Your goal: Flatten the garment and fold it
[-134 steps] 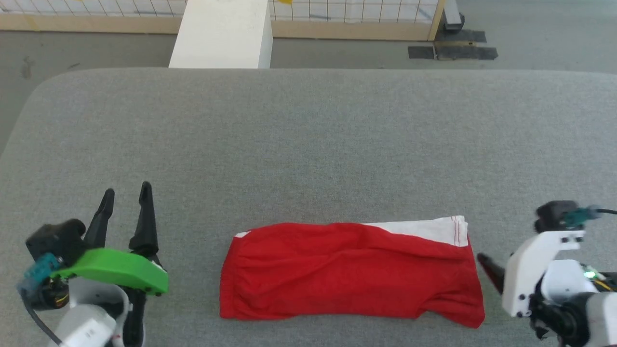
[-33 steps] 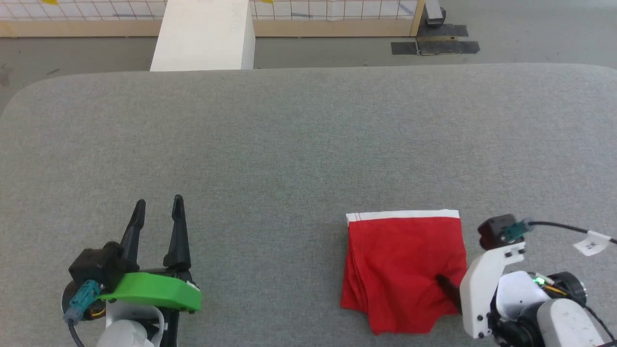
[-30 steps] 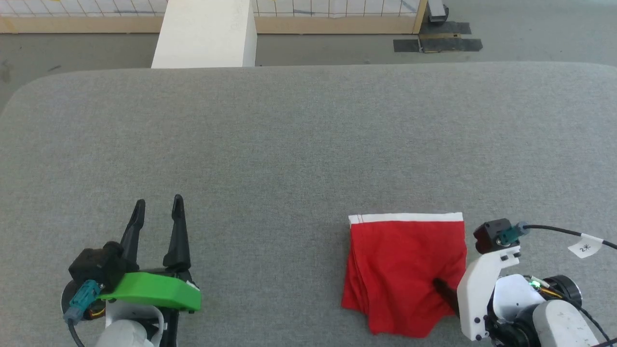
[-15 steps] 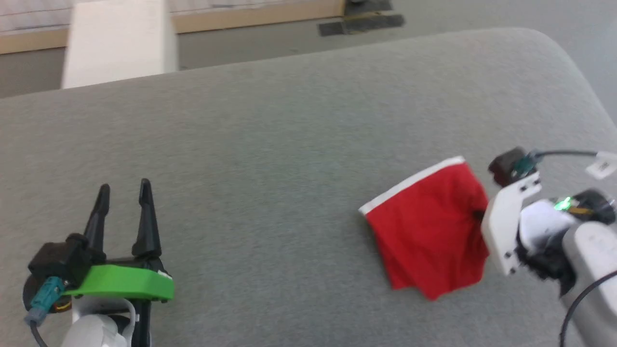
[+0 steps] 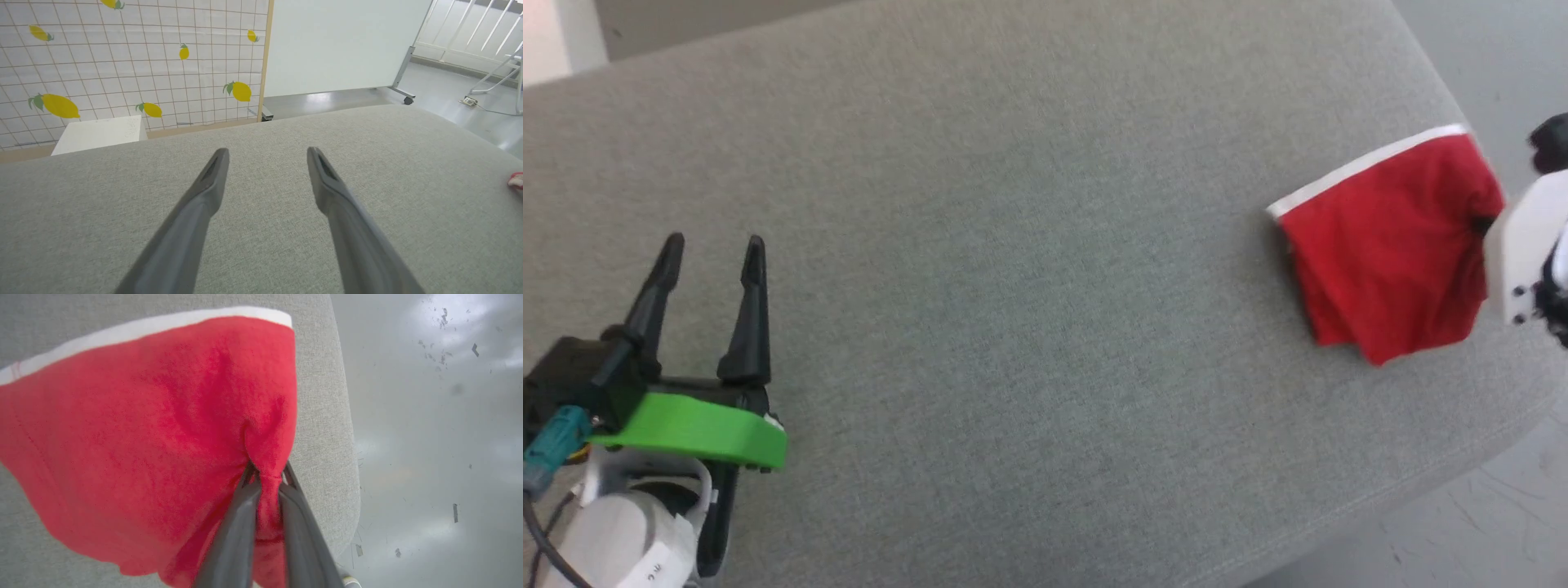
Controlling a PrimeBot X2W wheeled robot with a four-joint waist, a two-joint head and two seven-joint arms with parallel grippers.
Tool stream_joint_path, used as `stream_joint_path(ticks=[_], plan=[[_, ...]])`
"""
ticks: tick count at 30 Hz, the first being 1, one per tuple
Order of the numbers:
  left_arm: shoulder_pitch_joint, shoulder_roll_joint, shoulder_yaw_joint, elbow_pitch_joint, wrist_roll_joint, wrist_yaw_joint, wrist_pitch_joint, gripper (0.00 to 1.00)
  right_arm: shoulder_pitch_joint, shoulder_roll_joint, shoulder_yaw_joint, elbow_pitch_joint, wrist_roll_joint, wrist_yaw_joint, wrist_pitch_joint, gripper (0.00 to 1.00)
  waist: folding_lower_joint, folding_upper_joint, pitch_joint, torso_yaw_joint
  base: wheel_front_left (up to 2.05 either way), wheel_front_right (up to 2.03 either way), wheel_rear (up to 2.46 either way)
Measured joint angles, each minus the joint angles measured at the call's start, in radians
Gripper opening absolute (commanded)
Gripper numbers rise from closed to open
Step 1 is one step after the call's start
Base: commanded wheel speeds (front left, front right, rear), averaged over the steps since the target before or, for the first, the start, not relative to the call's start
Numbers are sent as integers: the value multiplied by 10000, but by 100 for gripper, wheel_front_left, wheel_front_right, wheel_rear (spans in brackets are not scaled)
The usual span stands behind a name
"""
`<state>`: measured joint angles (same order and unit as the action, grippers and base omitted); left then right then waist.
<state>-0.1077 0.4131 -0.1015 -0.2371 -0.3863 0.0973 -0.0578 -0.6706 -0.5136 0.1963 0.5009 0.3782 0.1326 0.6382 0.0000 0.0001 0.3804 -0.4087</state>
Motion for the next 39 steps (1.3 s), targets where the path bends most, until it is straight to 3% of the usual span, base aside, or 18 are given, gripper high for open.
stream_joint_path(ticks=[9,10,11,12,18,23,27,33,39], plan=[[-102,462,416,-976,4,188,660,100,-973,337,-1891,1214,-1143,0,-901,0,1,0,1433,-51,0,0,0],[-100,499,449,-1034,4,194,669,100,-1004,380,-2082,1296,-1252,0,-934,5,1,0,1526,-29,0,0,0],[-101,529,487,-1097,-8,198,671,100,-1042,424,-2343,1371,-1377,0,-1032,32,1,0,1632,2,0,0,0],[-100,554,508,-1152,-10,211,702,100,-1094,439,-2569,1461,-1546,0,-1097,100,1,0,1727,45,0,0,0],[-71,577,548,-1124,-23,270,639,100,-1202,616,-3524,1659,-2416,0,-1197,100,1,0,1912,348,0,0,0],[-35,219,443,-608,-153,284,105,100,-1575,677,-3893,934,-2297,0,-2416,100,1,0,1538,500,0,0,0],[43,-226,286,-146,-268,360,-387,100,-1802,855,-3680,-374,-1887,-2,-3252,100,1,0,941,645,0,0,0],[107,-907,414,587,-663,537,-1243,100,-1592,1684,-2978,-3001,-658,0,-4314,100,1,0,-100,1037,0,0,0],[153,-1331,654,1051,-706,811,-1730,100,-468,2685,-2637,-4378,-199,-4,-5300,100,1,0,-975,1663,0,0,0]])
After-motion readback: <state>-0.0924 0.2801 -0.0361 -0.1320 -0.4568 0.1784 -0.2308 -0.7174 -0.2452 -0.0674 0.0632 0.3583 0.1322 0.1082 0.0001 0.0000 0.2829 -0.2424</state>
